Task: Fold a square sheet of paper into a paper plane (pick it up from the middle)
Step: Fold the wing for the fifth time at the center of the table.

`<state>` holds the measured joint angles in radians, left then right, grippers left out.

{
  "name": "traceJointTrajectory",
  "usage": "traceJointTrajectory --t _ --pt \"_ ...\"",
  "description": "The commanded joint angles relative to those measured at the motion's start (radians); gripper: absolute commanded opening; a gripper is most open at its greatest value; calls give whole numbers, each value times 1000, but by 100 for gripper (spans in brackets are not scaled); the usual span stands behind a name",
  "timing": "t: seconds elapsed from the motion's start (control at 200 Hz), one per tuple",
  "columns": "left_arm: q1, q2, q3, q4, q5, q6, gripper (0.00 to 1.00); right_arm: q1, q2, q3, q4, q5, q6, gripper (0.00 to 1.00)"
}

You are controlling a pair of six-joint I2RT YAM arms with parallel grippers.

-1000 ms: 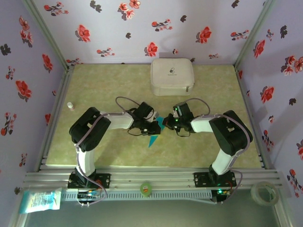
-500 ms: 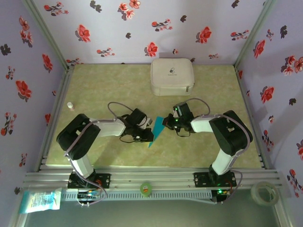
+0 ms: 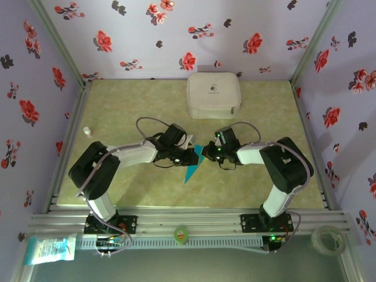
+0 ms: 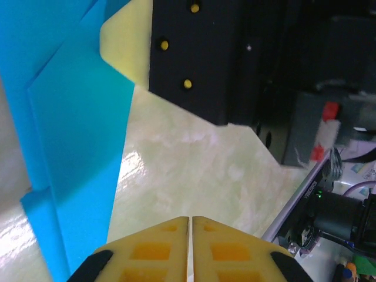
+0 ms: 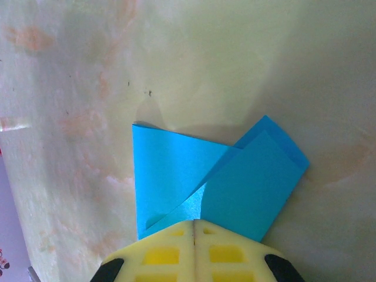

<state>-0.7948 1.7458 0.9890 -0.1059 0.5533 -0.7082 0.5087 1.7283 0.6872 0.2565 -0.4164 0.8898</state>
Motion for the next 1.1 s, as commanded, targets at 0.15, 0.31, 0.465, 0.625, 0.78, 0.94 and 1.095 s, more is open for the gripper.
traceJointTrajectory --t 0.15,0.31,0.465,0.625,0.78,0.94,1.095 --pt "-33 122 27 -28 21 9 12 -9 24 -23 -109 81 -11 0" --pt "-35 131 -19 -63 -20 18 11 -9 22 -28 -119 86 -18 0" --pt "-35 96 -101 -49 -29 6 11 -9 20 -39 -123 96 -21 0" --pt "-34 47 -179 0 -12 -28 11 -9 19 -43 -126 100 -23 0" --pt "-34 -5 -236 26 4 -45 11 -9 20 -40 -133 99 -26 0" --pt "-31 -52 -296 20 5 -43 11 -9 20 -35 -139 101 -28 0" --pt "-29 -118 -367 32 -5 -57 10 -9 19 -36 -138 102 -28 0"
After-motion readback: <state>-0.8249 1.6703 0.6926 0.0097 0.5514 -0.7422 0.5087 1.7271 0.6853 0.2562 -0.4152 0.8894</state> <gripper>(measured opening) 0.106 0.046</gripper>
